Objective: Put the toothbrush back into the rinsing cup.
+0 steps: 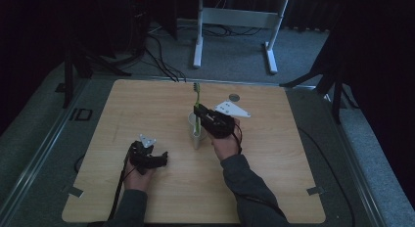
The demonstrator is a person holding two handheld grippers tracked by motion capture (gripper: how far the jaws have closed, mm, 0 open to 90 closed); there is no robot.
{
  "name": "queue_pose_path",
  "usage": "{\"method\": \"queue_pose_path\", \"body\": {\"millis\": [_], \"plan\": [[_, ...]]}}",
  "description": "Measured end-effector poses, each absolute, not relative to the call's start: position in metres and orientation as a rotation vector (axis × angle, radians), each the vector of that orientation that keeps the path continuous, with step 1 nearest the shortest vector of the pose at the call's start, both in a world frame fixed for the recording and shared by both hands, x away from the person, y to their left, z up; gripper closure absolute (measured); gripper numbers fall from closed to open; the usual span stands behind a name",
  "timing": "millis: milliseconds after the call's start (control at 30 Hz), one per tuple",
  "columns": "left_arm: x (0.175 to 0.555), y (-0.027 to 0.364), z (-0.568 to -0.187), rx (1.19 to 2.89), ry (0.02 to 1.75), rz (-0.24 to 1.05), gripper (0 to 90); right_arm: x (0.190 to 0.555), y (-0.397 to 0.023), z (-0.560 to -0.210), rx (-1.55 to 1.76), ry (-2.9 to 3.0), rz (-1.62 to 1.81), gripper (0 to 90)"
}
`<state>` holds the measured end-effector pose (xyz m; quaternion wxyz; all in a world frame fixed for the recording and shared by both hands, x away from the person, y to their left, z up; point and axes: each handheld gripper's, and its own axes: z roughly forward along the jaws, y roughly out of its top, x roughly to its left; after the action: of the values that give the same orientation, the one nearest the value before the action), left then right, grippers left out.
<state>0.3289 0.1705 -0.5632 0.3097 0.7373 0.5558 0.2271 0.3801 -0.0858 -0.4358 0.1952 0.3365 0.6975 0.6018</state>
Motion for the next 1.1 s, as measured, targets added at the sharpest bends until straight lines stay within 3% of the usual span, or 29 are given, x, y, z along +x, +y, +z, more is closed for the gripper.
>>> {"method": "queue_pose_path", "body": {"millis": [1100], "plan": [[0.329,0.170,-0.563,1.946,1.468,0.602,14.5,0.372,-0.083,-0.451,0.920,2.008,1.640,77.9]]}}
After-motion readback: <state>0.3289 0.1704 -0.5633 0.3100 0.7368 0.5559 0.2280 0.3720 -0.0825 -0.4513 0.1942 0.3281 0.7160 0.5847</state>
